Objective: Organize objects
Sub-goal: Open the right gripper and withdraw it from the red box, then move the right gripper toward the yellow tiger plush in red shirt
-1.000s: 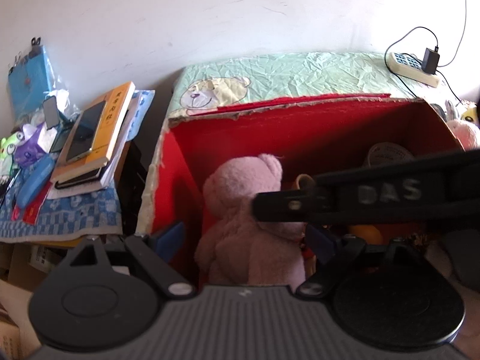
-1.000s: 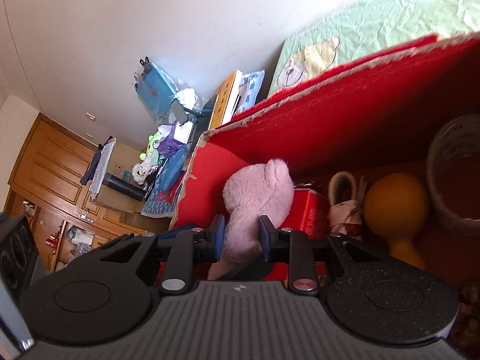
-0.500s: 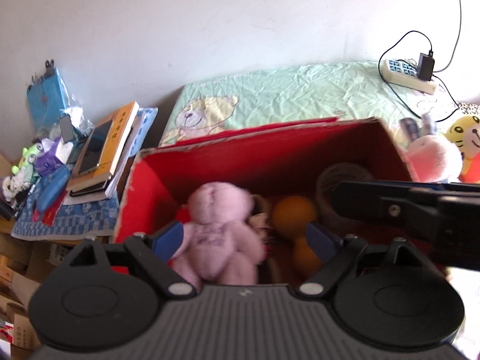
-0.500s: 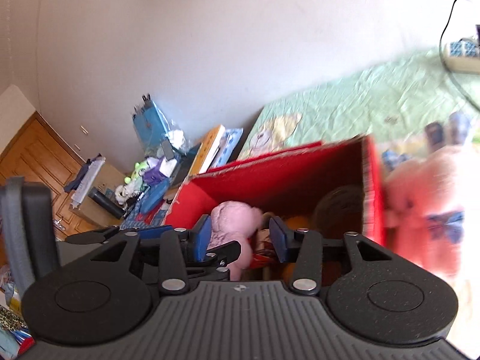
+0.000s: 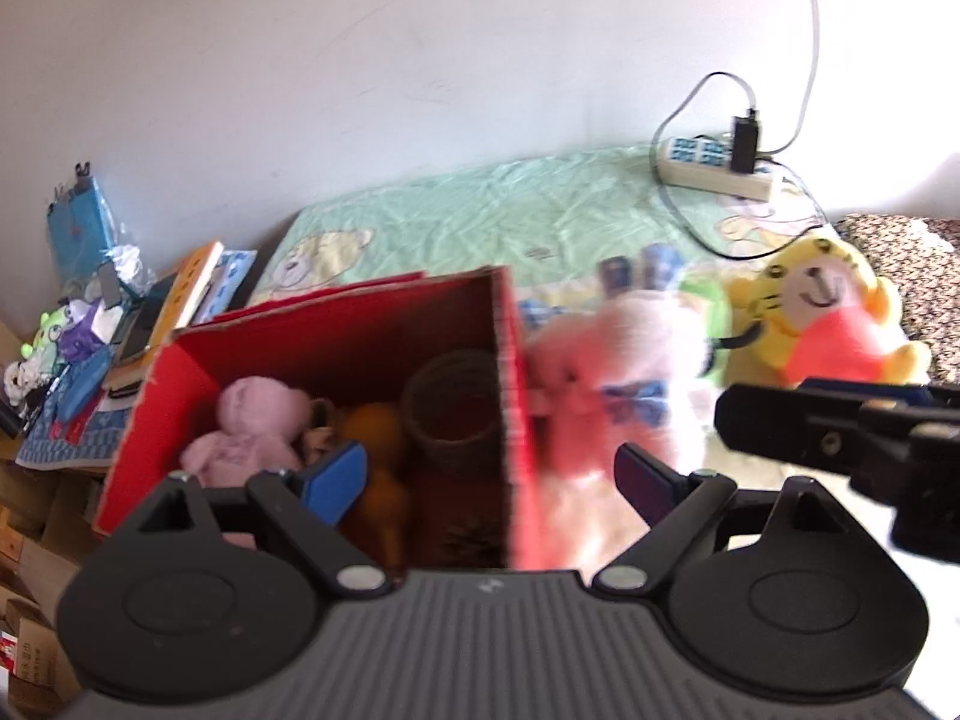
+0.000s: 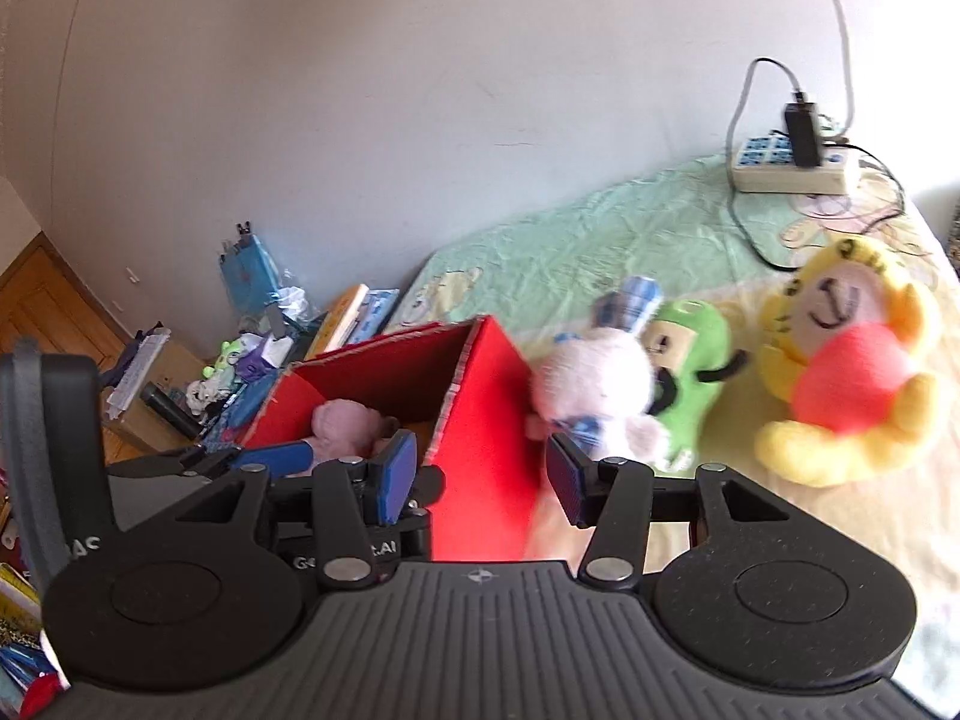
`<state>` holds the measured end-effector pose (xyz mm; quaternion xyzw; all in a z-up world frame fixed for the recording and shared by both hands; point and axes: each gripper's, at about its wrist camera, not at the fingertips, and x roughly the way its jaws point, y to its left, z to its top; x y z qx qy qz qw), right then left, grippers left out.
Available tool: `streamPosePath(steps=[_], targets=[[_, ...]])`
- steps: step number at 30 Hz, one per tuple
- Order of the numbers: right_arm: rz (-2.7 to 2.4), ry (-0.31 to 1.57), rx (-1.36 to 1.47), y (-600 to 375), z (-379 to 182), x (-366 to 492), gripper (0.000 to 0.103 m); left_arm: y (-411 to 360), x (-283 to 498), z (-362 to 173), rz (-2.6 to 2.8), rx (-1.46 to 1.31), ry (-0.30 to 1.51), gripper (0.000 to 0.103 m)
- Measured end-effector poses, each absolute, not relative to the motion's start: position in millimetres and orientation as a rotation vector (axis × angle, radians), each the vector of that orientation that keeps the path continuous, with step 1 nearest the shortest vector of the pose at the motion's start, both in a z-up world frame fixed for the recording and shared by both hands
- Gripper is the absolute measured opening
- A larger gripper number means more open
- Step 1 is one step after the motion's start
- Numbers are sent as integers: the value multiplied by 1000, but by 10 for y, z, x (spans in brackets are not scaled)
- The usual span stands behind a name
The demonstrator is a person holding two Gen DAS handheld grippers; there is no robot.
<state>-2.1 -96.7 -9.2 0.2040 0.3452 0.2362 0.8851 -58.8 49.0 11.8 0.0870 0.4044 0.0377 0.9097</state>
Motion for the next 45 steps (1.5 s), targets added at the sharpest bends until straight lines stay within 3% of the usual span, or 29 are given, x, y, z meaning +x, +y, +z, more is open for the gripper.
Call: streamPosePath(steps=[15, 45], targets=[[295, 770, 432, -1547, -193, -279, 52, -246, -658, 54, -59, 238, 856, 89], [31, 830, 545, -1697, -464, -554, 53, -475, -575, -265, -307, 310, 947, 92]])
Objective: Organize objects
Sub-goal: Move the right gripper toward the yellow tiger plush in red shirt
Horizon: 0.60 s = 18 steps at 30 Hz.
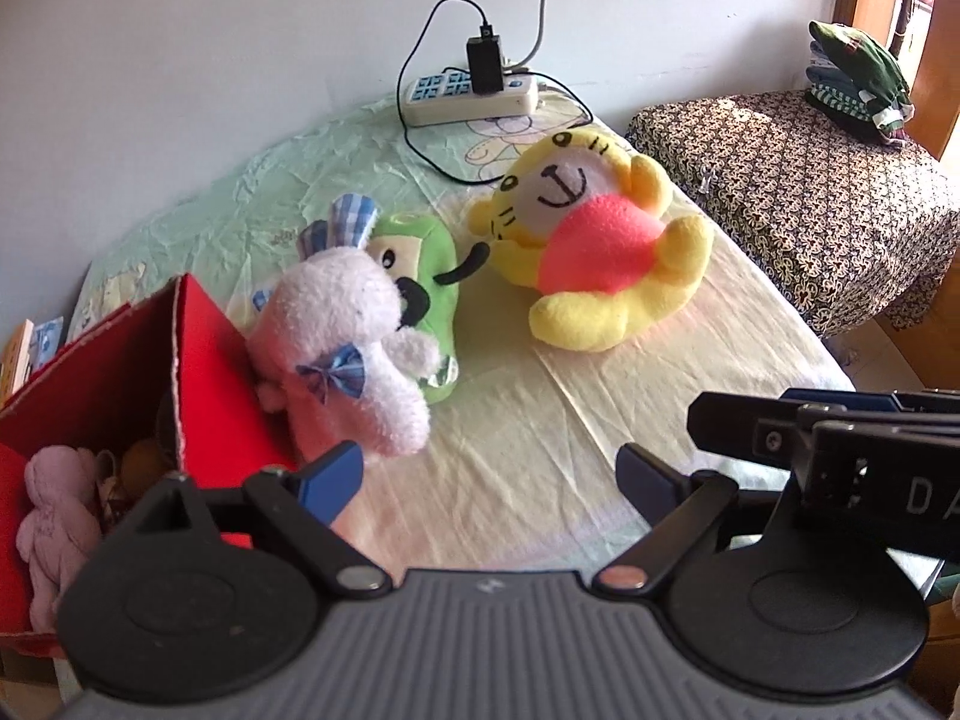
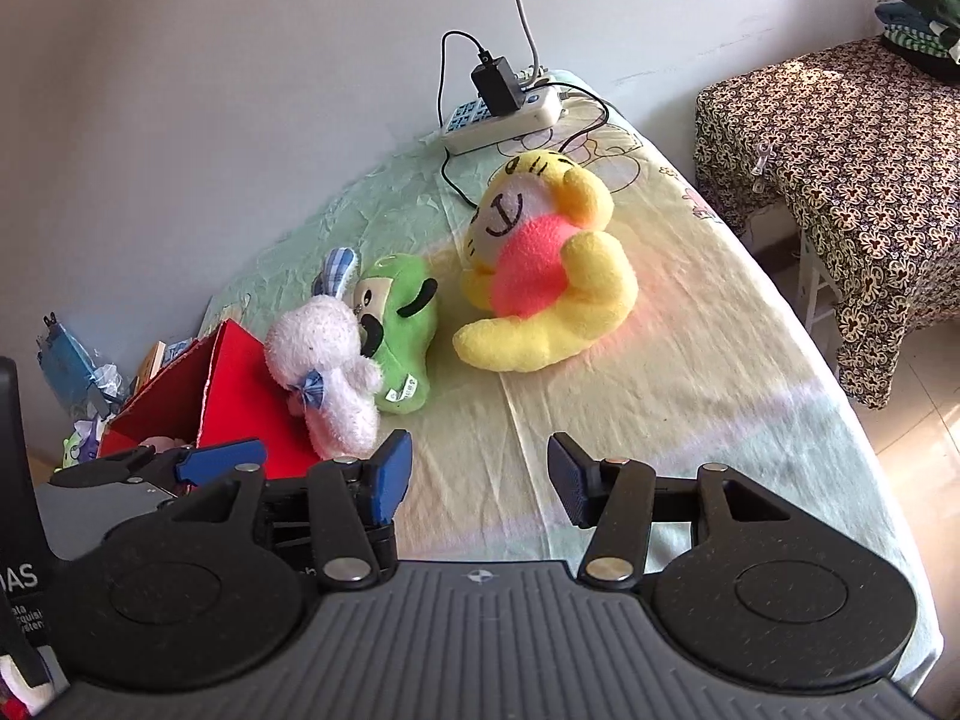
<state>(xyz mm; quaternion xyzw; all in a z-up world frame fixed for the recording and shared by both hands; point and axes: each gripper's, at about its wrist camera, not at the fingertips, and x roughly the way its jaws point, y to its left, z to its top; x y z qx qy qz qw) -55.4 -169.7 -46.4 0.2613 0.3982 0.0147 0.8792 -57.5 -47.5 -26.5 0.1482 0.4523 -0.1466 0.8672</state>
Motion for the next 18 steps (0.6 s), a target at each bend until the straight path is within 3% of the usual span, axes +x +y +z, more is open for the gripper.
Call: streamPosePath(steps=[18], targets=[[104, 987, 499, -2121, -783, -129, 54, -817, -318, -576, -206, 307, 1063, 94]])
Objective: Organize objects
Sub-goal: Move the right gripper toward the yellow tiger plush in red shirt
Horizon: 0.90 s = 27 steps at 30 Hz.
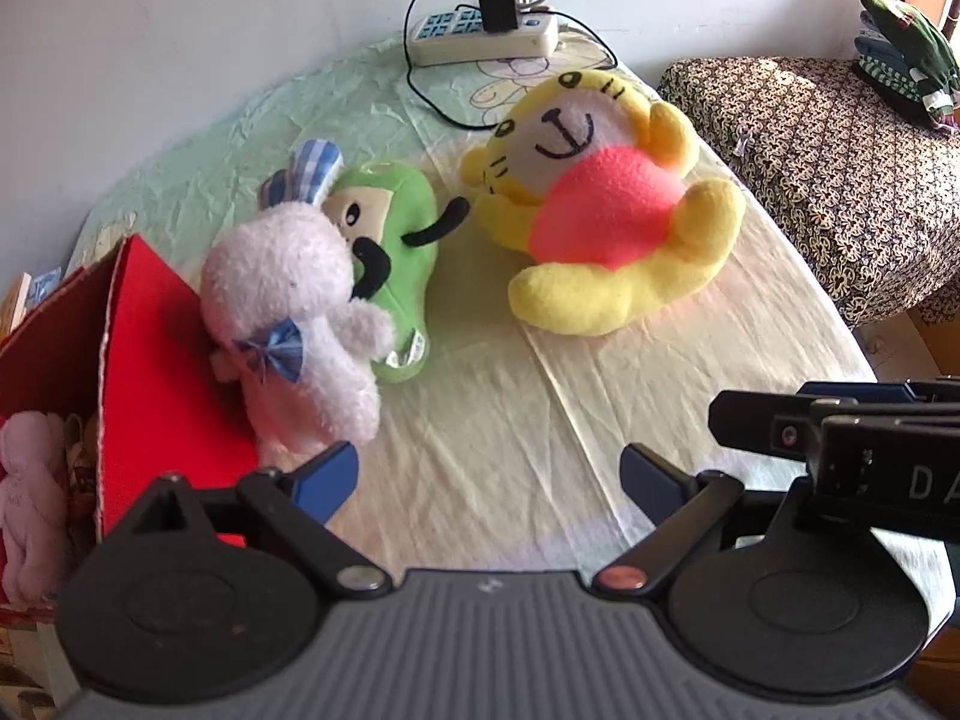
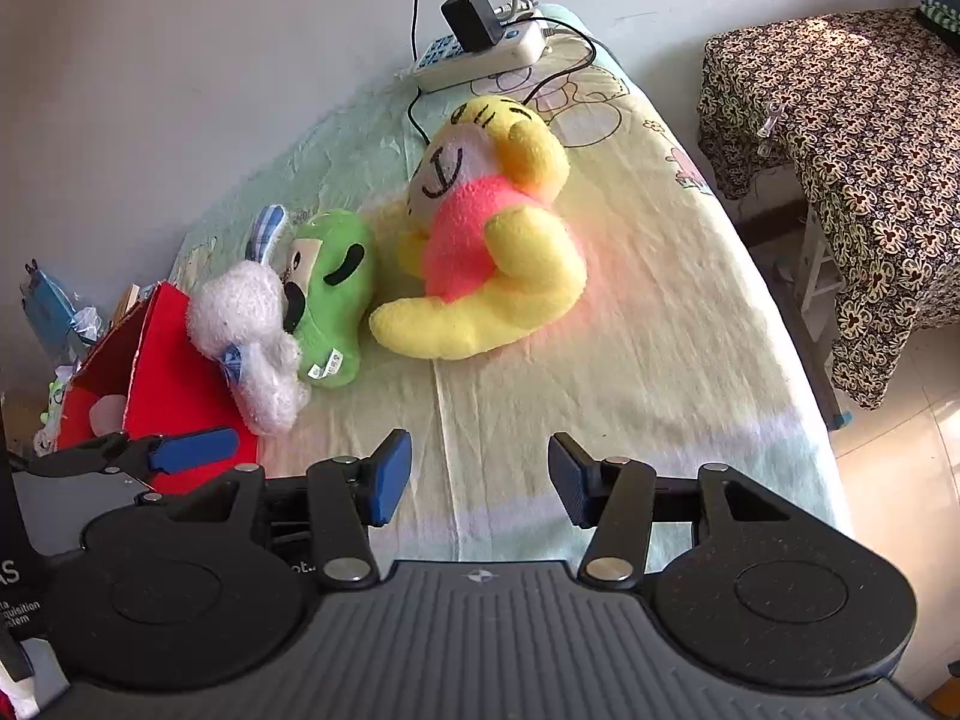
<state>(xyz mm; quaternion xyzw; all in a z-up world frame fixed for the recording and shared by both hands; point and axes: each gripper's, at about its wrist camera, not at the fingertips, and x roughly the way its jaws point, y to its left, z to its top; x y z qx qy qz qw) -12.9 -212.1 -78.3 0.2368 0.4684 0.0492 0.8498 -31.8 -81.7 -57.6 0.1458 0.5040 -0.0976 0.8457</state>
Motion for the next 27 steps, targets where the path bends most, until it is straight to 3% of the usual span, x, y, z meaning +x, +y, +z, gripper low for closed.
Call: streamPosePath(steps=[18, 20, 27], targets=[[137, 1000, 545, -2416, -872, 139, 56, -896, -157, -588, -258, 218, 1098, 97], [136, 986, 564, -2480, -859, 155, 56, -891, -120, -536, -299, 181, 1082, 102], [131, 905, 653, -2766, -762, 313, 56, -956, 88, -376, -429, 116, 995, 102]])
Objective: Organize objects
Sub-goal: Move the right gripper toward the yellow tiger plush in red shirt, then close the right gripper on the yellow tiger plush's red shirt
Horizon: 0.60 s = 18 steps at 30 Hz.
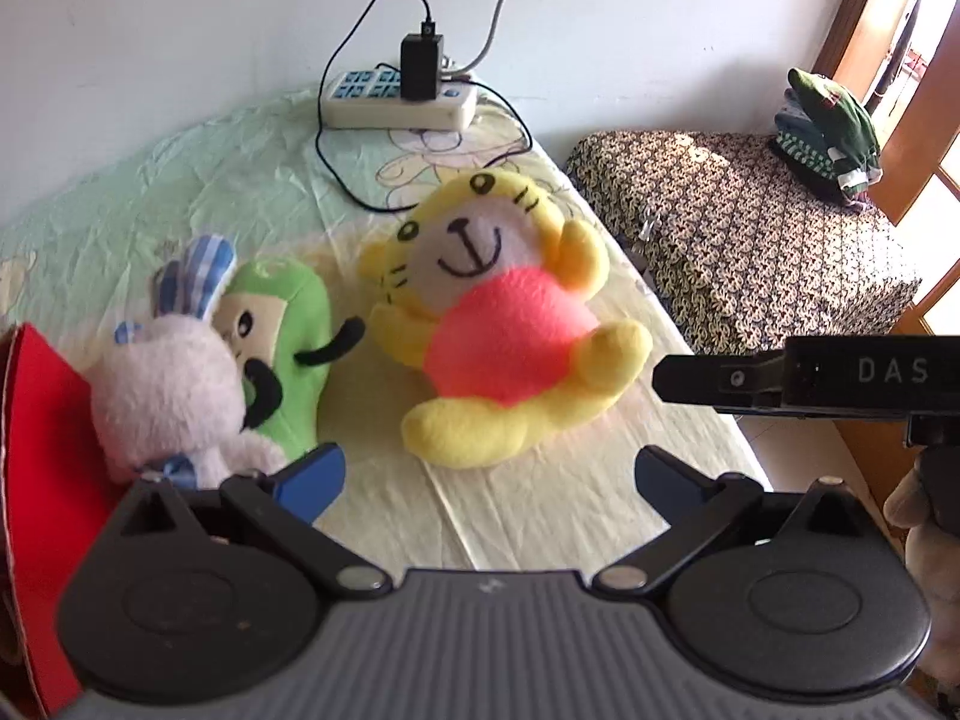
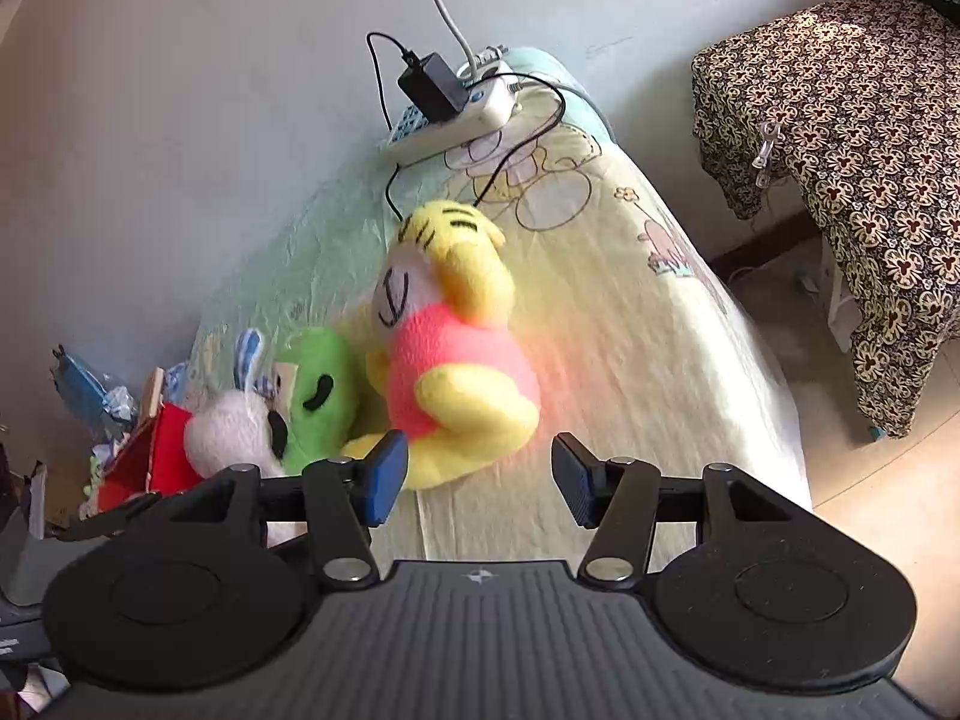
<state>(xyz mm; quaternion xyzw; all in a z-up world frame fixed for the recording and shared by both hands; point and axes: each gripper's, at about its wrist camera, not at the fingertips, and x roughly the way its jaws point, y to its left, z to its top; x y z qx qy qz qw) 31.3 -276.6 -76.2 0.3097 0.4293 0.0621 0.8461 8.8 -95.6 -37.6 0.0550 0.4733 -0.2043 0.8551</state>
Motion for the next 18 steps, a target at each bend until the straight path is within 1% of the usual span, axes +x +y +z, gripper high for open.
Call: streamPosePath(steps=[3, 5, 11, 13, 18], targets=[[136, 865, 698, -2884, -732, 441, 57, -950, 265, -361, -477, 40, 997, 102], [141, 852, 716, -2935, -745, 538, 61, -985, 378, -378, -476, 23, 1000, 102], [171, 887, 769, -3000, -911, 827, 63, -1037, 698, -564, -489, -42, 1066, 102], [193, 897, 792, -3006, -976, 903, 66, -1024, 768, -654, -497, -72, 1098, 102], [217, 939, 797, -2946, -1180, 1062, 66, -1029, 903, -842, -529, -138, 1169, 103]])
